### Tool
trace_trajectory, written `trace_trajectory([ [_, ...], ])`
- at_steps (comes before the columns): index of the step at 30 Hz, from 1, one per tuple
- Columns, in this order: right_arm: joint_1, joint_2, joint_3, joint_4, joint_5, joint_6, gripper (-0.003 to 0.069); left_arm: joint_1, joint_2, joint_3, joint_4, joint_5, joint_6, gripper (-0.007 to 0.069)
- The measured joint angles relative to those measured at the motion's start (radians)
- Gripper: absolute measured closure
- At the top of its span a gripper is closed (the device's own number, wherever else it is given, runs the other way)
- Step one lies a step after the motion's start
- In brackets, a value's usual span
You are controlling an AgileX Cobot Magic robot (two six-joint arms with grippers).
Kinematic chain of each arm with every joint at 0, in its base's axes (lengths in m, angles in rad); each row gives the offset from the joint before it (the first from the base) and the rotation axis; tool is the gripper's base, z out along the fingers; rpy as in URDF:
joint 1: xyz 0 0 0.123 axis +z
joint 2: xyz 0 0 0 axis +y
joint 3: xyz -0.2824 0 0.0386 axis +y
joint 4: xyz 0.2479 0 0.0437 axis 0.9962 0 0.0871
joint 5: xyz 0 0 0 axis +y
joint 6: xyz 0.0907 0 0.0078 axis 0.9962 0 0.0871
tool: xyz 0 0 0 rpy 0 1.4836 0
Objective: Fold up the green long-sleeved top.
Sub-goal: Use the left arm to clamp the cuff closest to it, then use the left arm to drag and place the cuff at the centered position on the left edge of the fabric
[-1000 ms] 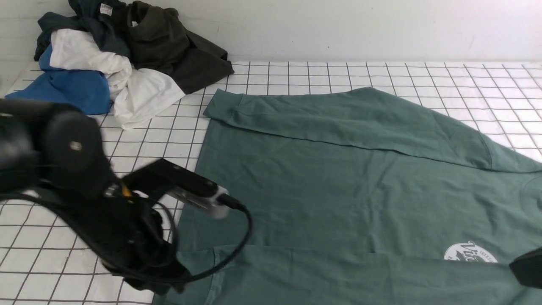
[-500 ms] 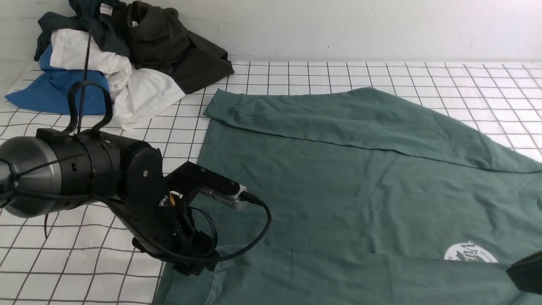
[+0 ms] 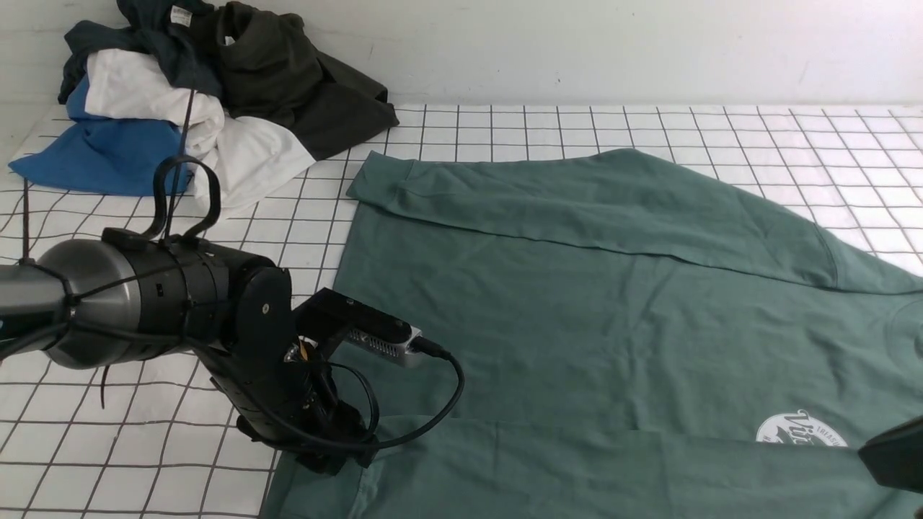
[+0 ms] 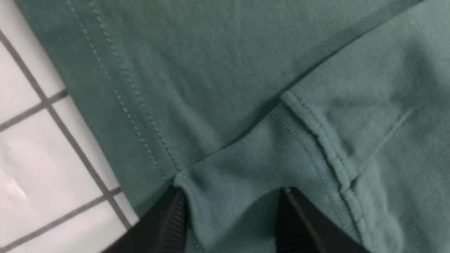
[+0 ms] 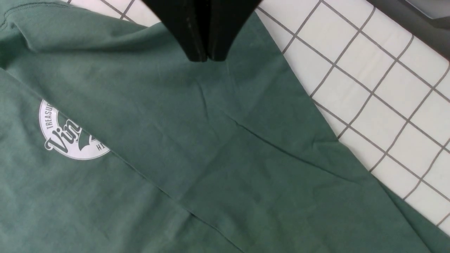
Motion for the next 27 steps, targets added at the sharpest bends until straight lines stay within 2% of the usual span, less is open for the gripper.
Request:
trace_trajectory([
  [1,0.000,0.000,0.000,0.000,0.001,0.000,0.0673,0.000,0.000,0.000,-0.001,0.000,0.000,0.0357],
  [4,0.000,0.000,0.000,0.000,0.002,0.000,0.0673,0.000,-0.007,0.000,0.003,-0.002,-0.001,0.0494],
  [7,0.000,0.000,0.000,0.000,0.002,0.000,0.0673,0.000,-0.044,-0.001,0.006,-0.001,0.000,0.0581],
  [13,0.000,0.000,0.000,-0.001,0.002,0.000,0.0673,0.000,-0.144,-0.065,0.032,0.017,0.000,0.0591],
  [16,0.000,0.000,0.000,-0.024,-0.013,0.000,0.0673,0.001,-0.164,-0.185,0.048,0.066,0.001,0.0591],
  [23,0.000,0.000,0.000,-0.069,-0.040,0.000,0.0673,0.041,-0.053,-0.462,0.061,0.187,0.011,0.0591],
  [27,0.000,0.000,0.000,-0.071,-0.049,0.000,0.0673,0.072,0.042,-0.537,0.061,0.204,0.018,0.0591],
])
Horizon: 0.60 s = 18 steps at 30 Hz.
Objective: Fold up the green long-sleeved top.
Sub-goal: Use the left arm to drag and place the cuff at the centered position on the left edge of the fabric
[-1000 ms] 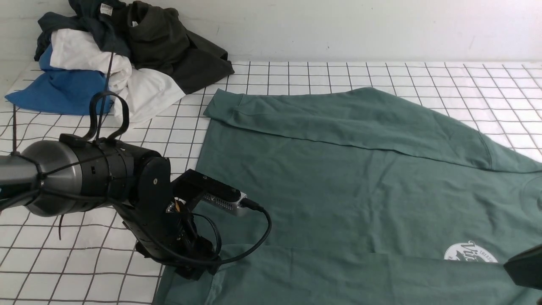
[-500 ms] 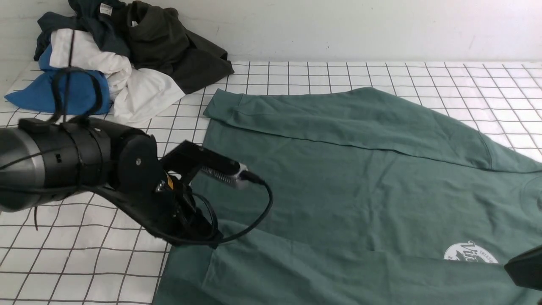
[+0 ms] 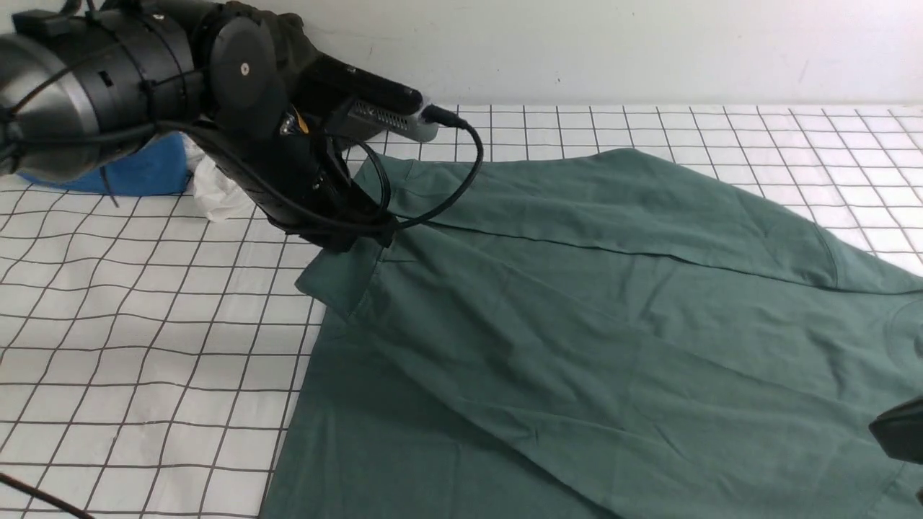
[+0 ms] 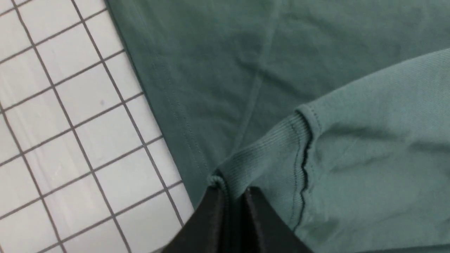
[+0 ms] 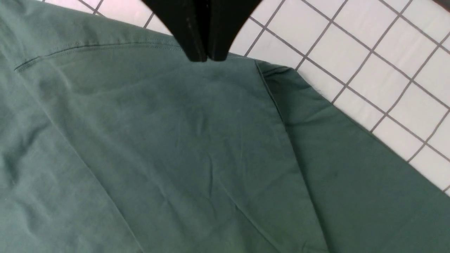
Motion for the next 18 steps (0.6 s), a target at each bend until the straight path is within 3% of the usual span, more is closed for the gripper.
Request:
trace_trajectory([
  [5,0.000,0.000,0.000,-0.001,-0.028,0.006,0.0673,0.022,0.104,-0.009,0.020,0.003,0.009,0.0558],
  [8,0.000,0.001,0.000,-0.014,-0.057,0.043,0.0673,0.032,0.140,-0.026,0.024,0.001,0.006,0.0469],
  [10,0.000,0.018,-0.004,-0.045,-0.077,0.096,0.0673,0.047,0.165,-0.079,0.024,0.003,-0.013,0.0357],
  [11,0.000,0.020,-0.005,-0.049,-0.076,0.096,0.0673,0.048,0.167,-0.085,0.024,0.003,-0.014,0.0347],
  [13,0.000,0.075,-0.037,-0.105,-0.082,0.155,0.0673,0.073,0.209,-0.189,0.016,0.016,-0.029,0.0226],
  [18,0.000,0.204,-0.124,-0.206,-0.117,0.217,0.0673,0.114,0.327,-0.404,-0.035,0.032,-0.034,0.0145],
])
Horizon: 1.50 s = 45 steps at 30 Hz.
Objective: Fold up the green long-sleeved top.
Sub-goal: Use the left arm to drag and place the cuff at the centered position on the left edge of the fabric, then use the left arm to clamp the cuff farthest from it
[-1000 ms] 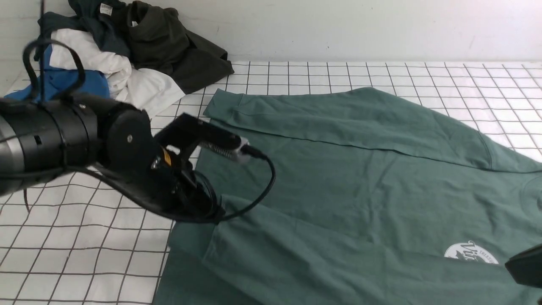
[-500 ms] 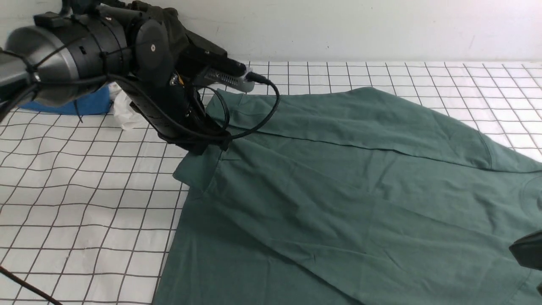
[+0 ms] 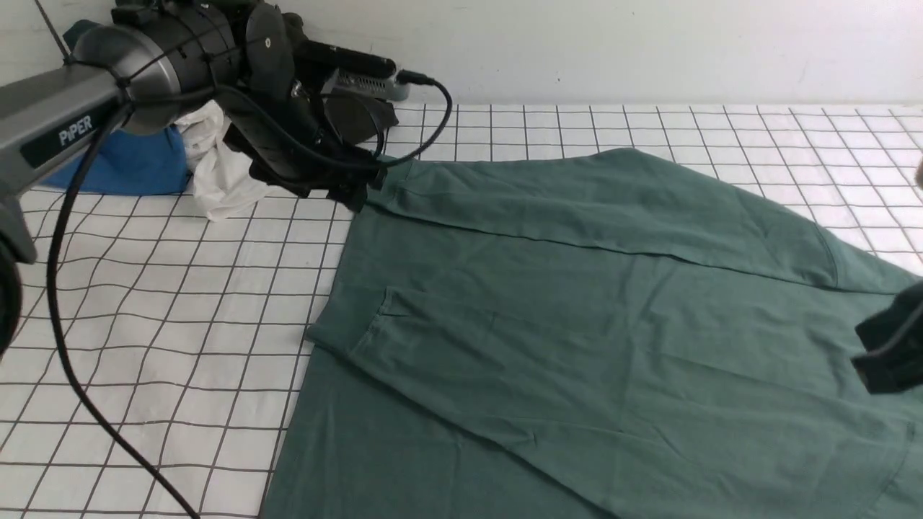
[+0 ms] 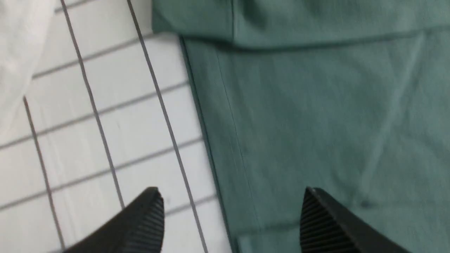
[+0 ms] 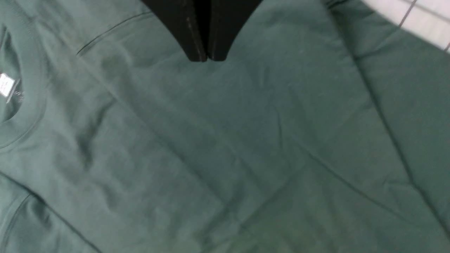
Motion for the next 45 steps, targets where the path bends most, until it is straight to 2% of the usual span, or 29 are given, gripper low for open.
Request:
trace_trajectory([
  [4,0.000,0.116,-0.087,-0.041,-0.058,0.033,0.0673,0.012,0.146,-0.182,-0.033,-0.023,-0.005,0.0138],
  [11,0.000,0.220,-0.159,-0.061,-0.100,0.034,0.0673,0.015,0.331,-0.374,-0.021,-0.090,-0.035,0.0138],
  [22,0.000,0.273,-0.160,-0.073,-0.100,0.034,0.0673,0.058,0.440,-0.419,0.013,-0.237,-0.129,0.0141],
  [30,0.000,0.286,-0.160,-0.076,-0.100,0.034,0.0673,0.058,0.471,-0.420,-0.004,-0.253,-0.132,0.0327],
  [38,0.000,0.290,-0.160,-0.080,-0.092,0.034,0.0673,0.058,0.462,-0.432,-0.041,-0.220,-0.107,0.0582],
  [40,0.000,0.290,-0.160,-0.080,-0.092,0.034,0.0673,0.058,0.448,-0.449,-0.041,-0.184,-0.085,0.0612],
  [45,0.000,0.290,-0.160,-0.080,-0.091,0.034,0.0673,0.058,0.387,-0.476,-0.060,-0.118,-0.061,0.0615],
])
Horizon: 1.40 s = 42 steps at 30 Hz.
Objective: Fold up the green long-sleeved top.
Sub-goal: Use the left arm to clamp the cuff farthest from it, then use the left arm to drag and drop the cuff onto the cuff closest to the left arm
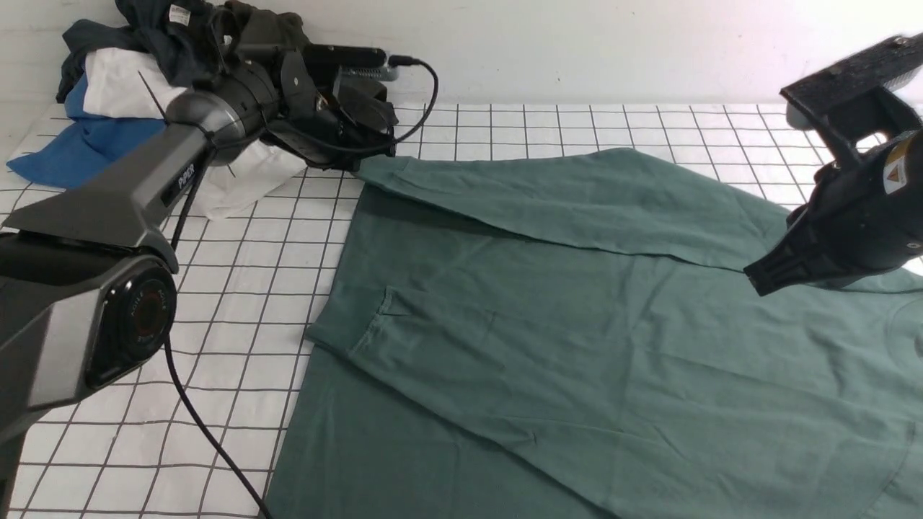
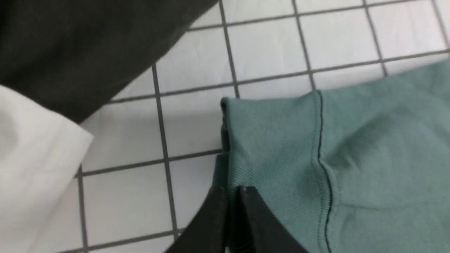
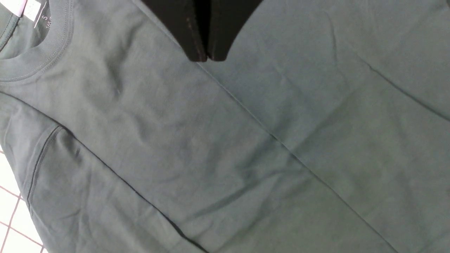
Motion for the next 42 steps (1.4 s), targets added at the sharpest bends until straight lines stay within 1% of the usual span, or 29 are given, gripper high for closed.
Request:
trace_trajectory([
  [3,0.000,0.000,0.000,0.001,0.001,0.000,0.0673,0.000,-0.035,-0.003,-0.026,0.050,0.021,0.0617],
  [10,0.000,0.000,0.000,-0.037,0.012,0.000,0.0673,0.000,-0.140,0.013,-0.086,0.341,0.075,0.0619],
  [11,0.000,0.000,0.000,-0.037,0.013,0.000,0.0673,0.000,-0.140,0.016,-0.087,0.349,0.077,0.0619],
  [12,0.000,0.000,0.000,-0.044,0.019,0.000,0.0673,0.000,-0.185,0.045,-0.091,0.401,0.087,0.0619],
  [14,0.000,-0.001,0.000,-0.047,0.035,0.000,0.0673,0.000,-0.266,0.133,-0.094,0.441,0.109,0.0619],
  [17,0.000,-0.024,0.000,-0.047,0.062,0.000,0.0673,0.000,-0.387,0.308,-0.095,0.430,0.123,0.0619],
  [19,0.000,-0.052,0.000,-0.047,0.085,0.000,0.0673,0.000,-0.484,0.483,-0.095,0.390,0.134,0.0619],
  [20,0.000,-0.079,0.000,-0.043,0.105,0.000,0.0673,0.000,-0.564,0.611,-0.095,0.339,0.150,0.0619],
  [21,0.000,-0.088,0.000,-0.042,0.108,0.000,0.0673,0.000,-0.587,0.629,-0.096,0.332,0.152,0.0619],
  [22,0.000,-0.122,0.000,-0.033,0.126,0.000,0.0673,0.000,-0.674,0.769,-0.104,0.275,0.170,0.0619],
  [23,0.000,-0.122,0.000,-0.033,0.128,0.000,0.0673,0.000,-0.674,0.785,-0.104,0.268,0.173,0.0619],
  [25,0.000,-0.171,0.000,-0.005,0.141,-0.001,0.0673,-0.001,-0.783,0.978,-0.121,0.169,0.216,0.0619],
  [26,0.000,-0.177,0.000,-0.002,0.142,-0.001,0.0673,-0.001,-0.795,0.990,-0.122,0.161,0.219,0.0619],
  [27,0.000,-0.195,-0.001,0.024,0.152,-0.008,0.0673,-0.001,-0.826,1.088,-0.127,0.098,0.242,0.0618],
  [29,0.000,-0.207,-0.004,0.053,0.180,-0.026,0.0673,-0.001,-0.835,1.158,-0.128,0.052,0.251,0.0605],
  [31,0.000,-0.211,-0.006,0.093,0.227,-0.048,0.0673,-0.001,-0.834,1.205,-0.128,0.028,0.260,0.0566],
  [33,0.000,-0.212,-0.006,0.130,0.264,-0.077,0.0673,-0.001,-0.834,1.231,-0.127,0.018,0.280,0.0504],
  [34,0.000,-0.212,-0.006,0.134,0.267,-0.082,0.0673,-0.001,-0.834,1.232,-0.127,0.016,0.281,0.0496],
  [35,0.000,-0.219,-0.005,0.173,0.274,-0.100,0.0673,-0.001,-0.834,1.231,-0.133,0.016,0.289,0.0411],
  [38,0.000,-0.256,0.005,0.244,0.276,-0.125,0.0673,-0.012,-0.856,1.218,-0.154,0.042,0.311,0.0275],
  [39,0.000,-0.269,0.011,0.271,0.279,-0.136,0.0673,-0.028,-0.873,1.216,-0.154,0.054,0.325,0.0235],
  [40,0.000,-0.277,0.014,0.282,0.279,-0.136,0.0673,-0.037,-0.883,1.214,-0.154,0.057,0.329,0.0221],
  [42,0.000,-0.325,0.035,0.335,0.279,-0.160,0.0673,-0.119,-0.946,1.216,-0.156,0.102,0.362,0.0172],
])
